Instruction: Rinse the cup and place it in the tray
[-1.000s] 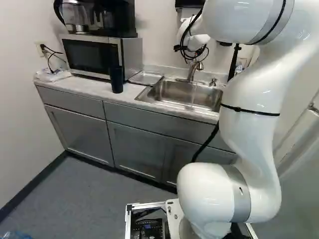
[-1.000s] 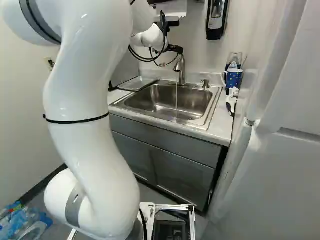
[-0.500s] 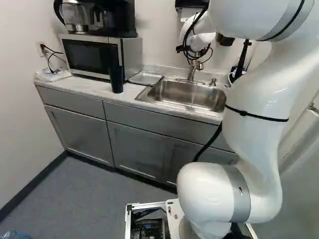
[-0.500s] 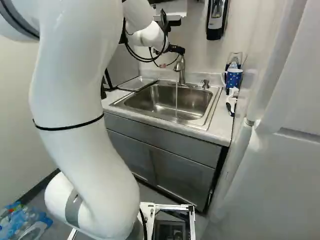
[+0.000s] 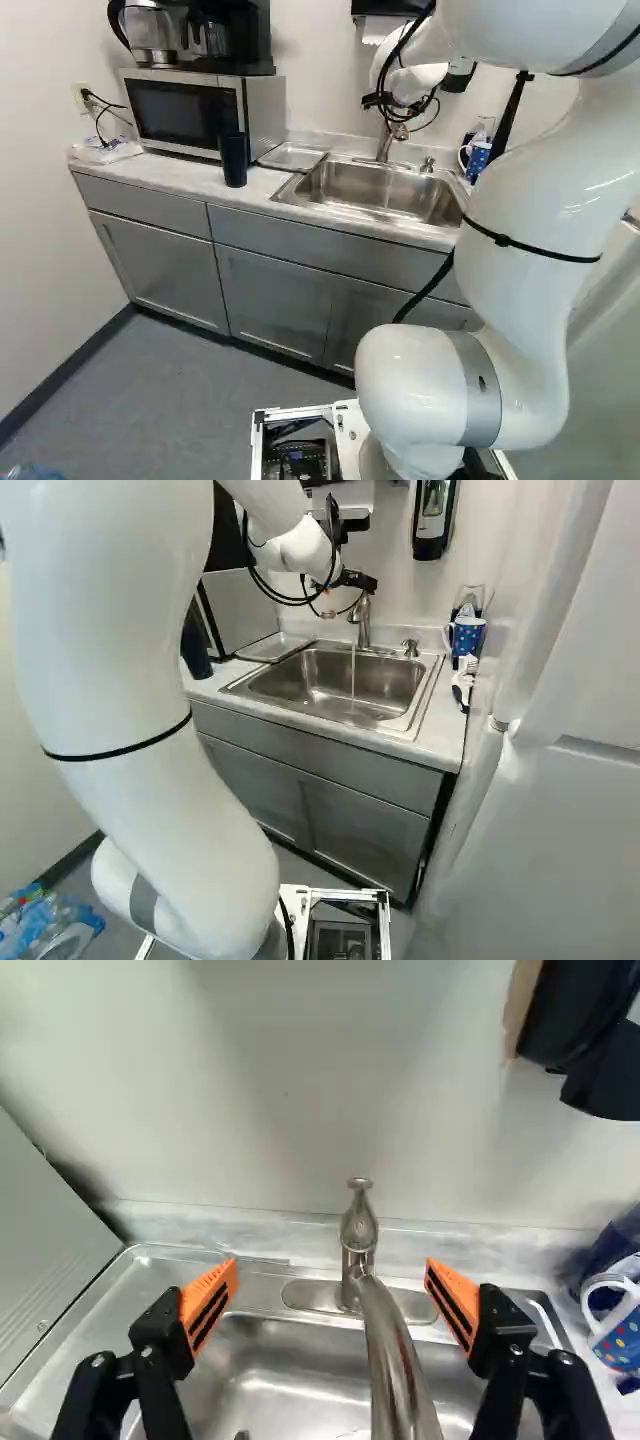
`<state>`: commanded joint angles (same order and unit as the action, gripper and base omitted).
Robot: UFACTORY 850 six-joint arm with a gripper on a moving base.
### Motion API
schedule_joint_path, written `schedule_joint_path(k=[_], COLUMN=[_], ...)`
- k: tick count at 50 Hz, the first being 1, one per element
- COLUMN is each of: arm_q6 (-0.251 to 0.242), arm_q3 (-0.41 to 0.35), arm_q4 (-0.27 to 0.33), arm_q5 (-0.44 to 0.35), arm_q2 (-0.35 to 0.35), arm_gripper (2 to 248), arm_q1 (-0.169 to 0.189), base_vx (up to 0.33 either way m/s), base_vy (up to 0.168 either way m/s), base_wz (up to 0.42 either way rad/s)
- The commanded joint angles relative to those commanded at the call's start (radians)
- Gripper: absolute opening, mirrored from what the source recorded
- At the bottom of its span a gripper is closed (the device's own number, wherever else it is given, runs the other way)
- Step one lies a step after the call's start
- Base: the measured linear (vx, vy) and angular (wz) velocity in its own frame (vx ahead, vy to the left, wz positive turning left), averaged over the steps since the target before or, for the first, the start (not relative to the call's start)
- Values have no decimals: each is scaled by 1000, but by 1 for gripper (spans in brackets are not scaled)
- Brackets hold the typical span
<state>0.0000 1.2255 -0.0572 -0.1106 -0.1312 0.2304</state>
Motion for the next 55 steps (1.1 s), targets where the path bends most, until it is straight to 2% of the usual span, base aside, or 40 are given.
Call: schedule_joint_path(k=[26, 55], arm_q6=[0, 0], arm_q3=[-106, -226], arm_q4=[0, 0], arm_q5=[68, 252], arm_q2=[102, 223], arm_gripper=[247, 247], arm_q1=[31, 55], base_vx=[0, 0], base_vy=[0, 0], base_wz=[0, 0])
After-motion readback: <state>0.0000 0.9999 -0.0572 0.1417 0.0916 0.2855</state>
